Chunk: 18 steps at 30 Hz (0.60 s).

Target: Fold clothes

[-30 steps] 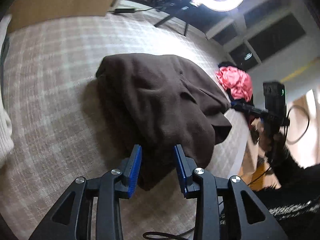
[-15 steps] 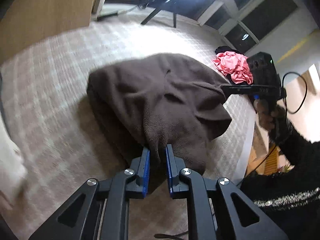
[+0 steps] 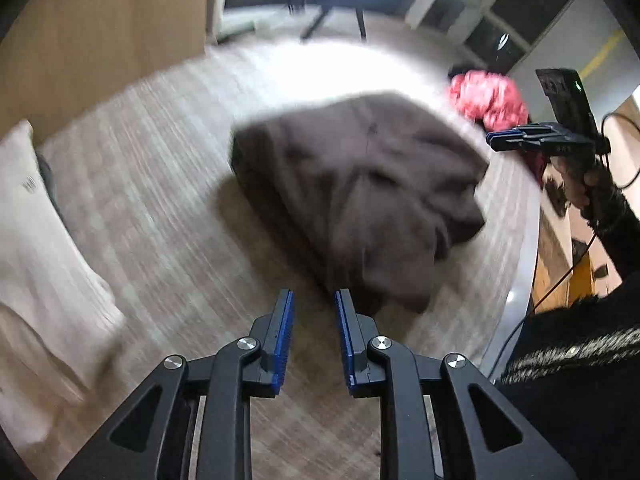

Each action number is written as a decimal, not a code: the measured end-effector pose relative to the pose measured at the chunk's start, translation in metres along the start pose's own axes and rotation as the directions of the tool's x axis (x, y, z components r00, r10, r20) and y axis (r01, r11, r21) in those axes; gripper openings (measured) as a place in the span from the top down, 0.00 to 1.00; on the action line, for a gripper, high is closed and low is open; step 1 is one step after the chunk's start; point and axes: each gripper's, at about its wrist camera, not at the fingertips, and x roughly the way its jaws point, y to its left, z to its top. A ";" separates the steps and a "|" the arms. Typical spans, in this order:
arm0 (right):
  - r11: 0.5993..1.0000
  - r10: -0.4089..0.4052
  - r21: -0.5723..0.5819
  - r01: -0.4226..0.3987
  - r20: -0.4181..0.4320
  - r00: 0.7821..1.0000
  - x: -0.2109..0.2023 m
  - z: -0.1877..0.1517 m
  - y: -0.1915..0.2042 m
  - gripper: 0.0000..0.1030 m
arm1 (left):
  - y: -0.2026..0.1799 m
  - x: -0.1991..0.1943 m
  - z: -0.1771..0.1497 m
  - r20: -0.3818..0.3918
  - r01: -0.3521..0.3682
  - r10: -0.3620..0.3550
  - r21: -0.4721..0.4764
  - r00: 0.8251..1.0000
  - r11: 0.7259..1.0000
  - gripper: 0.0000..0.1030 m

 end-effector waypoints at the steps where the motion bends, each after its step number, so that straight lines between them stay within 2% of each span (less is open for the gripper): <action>1: 0.998 0.035 -0.049 -0.035 -0.010 0.999 0.013 0.006 0.019 0.80 | 0.006 0.000 0.007 0.015 -0.009 0.009 -0.004 1.000 1.000 0.81; 3: 0.985 0.098 -0.141 -0.103 -0.038 0.994 0.039 0.016 0.057 0.73 | 0.019 0.008 0.024 0.028 0.011 -0.011 -0.024 1.000 1.000 0.81; 4: 0.976 0.120 -0.174 -0.130 -0.063 0.991 0.053 0.016 0.074 0.64 | 0.026 0.014 0.032 0.031 0.031 -0.030 -0.037 0.999 0.999 0.81; 6: 0.954 0.138 -0.252 -0.163 -0.114 0.984 0.077 0.006 0.107 0.62 | 0.041 0.026 0.049 0.036 0.069 -0.067 -0.061 0.997 0.996 0.81; 9: 0.911 0.042 -0.403 -0.091 -0.129 0.991 0.100 -0.013 0.141 0.61 | 0.059 0.044 0.065 0.026 0.081 -0.078 -0.087 0.997 0.993 0.79; 12: 0.849 -0.023 -0.528 -0.018 -0.070 0.997 0.106 -0.025 0.165 0.61 | 0.069 0.062 0.077 -0.011 0.072 -0.073 -0.075 0.997 0.995 0.79; 15: 0.796 -0.101 -0.602 0.065 -0.027 0.994 0.123 -0.028 0.179 0.61 | 0.070 0.072 0.087 -0.033 0.078 -0.080 -0.054 0.996 0.995 0.79; 16: 0.792 -0.121 -0.606 0.073 -0.039 0.992 0.131 -0.028 0.177 0.62 | 0.068 0.075 0.089 -0.037 0.089 -0.090 -0.045 0.995 0.995 0.79; 18: 0.807 -0.105 -0.589 0.032 -0.090 0.990 0.137 -0.031 0.169 0.67 | 0.065 0.080 0.093 -0.045 0.089 -0.090 -0.015 0.995 0.996 0.80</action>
